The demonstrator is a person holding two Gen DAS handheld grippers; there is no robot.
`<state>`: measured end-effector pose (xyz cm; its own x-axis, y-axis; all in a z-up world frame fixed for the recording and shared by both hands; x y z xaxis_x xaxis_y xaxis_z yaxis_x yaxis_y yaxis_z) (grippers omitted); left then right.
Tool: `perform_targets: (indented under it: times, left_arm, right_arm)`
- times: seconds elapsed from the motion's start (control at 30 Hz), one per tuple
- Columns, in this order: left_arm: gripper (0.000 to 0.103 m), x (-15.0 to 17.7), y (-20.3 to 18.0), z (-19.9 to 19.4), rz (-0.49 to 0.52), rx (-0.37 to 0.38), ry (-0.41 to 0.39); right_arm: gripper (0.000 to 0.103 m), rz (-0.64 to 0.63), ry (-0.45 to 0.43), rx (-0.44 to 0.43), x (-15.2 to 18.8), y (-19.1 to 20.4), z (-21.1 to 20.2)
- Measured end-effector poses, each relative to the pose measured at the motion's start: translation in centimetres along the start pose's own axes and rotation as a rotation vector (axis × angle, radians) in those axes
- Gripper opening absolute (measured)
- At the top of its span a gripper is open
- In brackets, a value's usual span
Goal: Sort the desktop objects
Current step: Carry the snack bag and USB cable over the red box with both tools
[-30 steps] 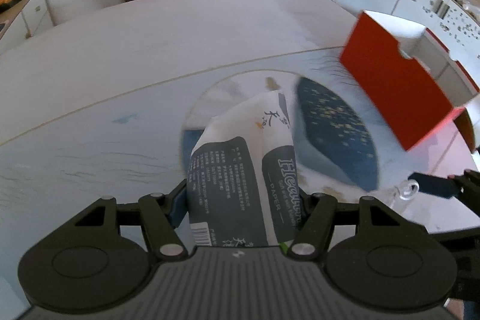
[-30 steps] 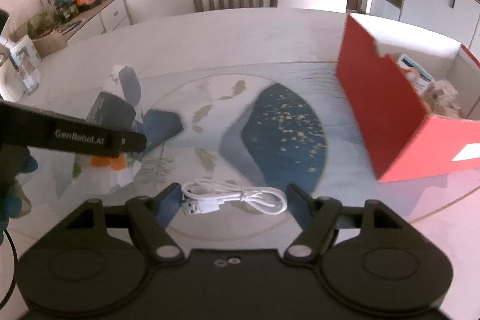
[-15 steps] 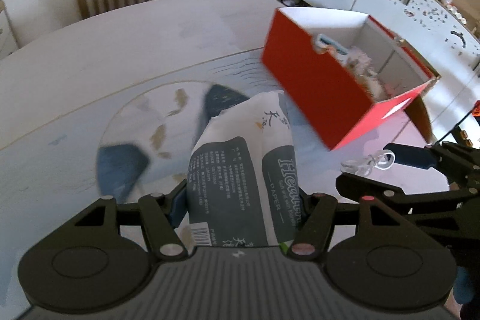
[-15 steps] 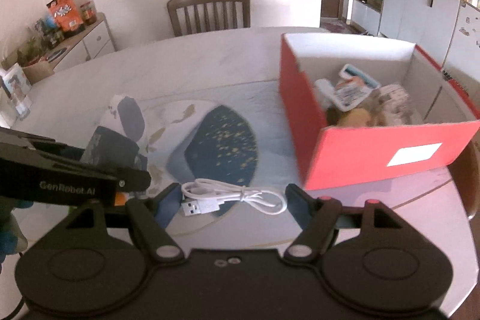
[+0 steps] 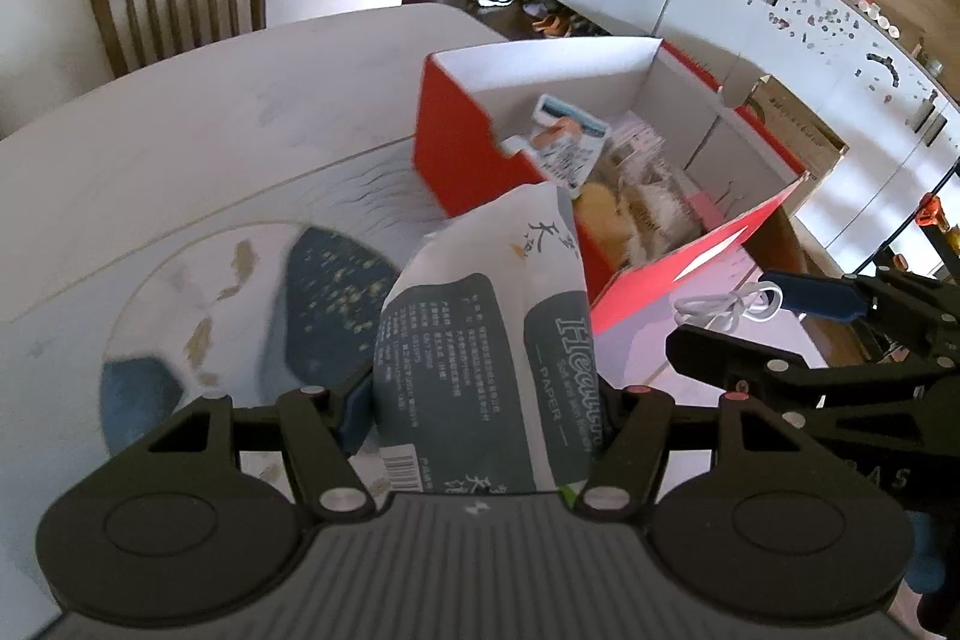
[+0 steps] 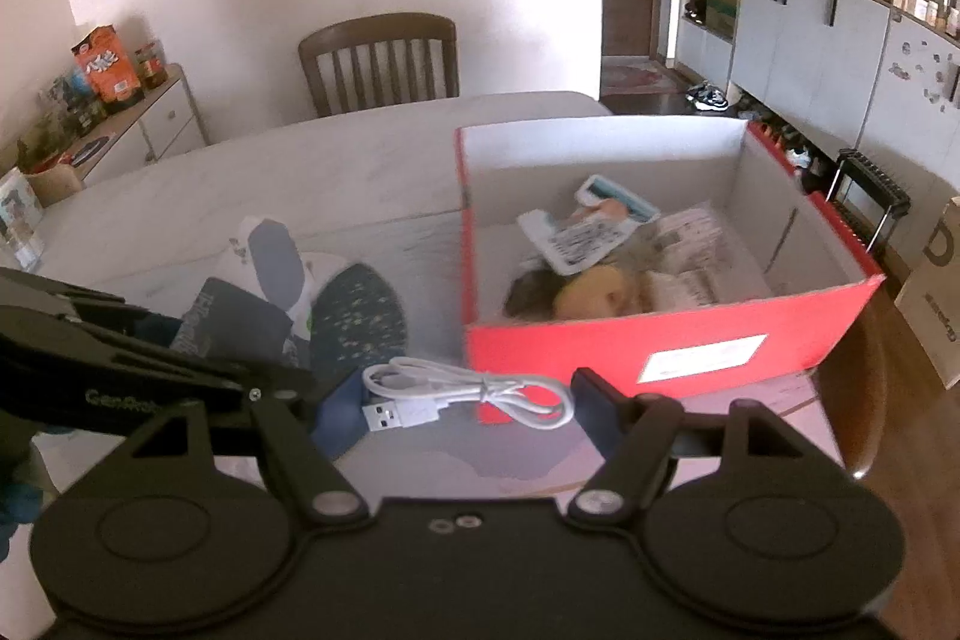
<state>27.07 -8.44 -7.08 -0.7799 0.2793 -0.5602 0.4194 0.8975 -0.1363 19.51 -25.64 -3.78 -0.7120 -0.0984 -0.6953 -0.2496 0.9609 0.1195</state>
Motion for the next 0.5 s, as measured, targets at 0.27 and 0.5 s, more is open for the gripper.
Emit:
perform_targets:
  times: [0.27, 0.5]
  left_arm:
    - [0.065, -2.0, -3.1, 1.3, 0.002, -0.013, -0.018]
    - [0.065, -3.6, -5.8, 2.6, -0.001, -0.027, -0.026]
  right_arm:
    - [0.075, 0.011, -0.016, 0.003, -0.9, -4.3, -0.3]
    - [0.075, 0.002, -0.030, -0.001, -1.8, -8.0, -0.3]
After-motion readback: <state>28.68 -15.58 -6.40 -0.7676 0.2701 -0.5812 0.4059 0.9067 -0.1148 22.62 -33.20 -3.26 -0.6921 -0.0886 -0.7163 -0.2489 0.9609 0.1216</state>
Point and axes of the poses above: each gripper's, at about its wrist camera, not at the fingertips, and z roughly the way its jaws point, y to its left, x to its underside, the point moved 3 cm from there along z, roughly the way its jaws point, and after that the axes turned 2 degrees about -x, right-handed, at the moved point
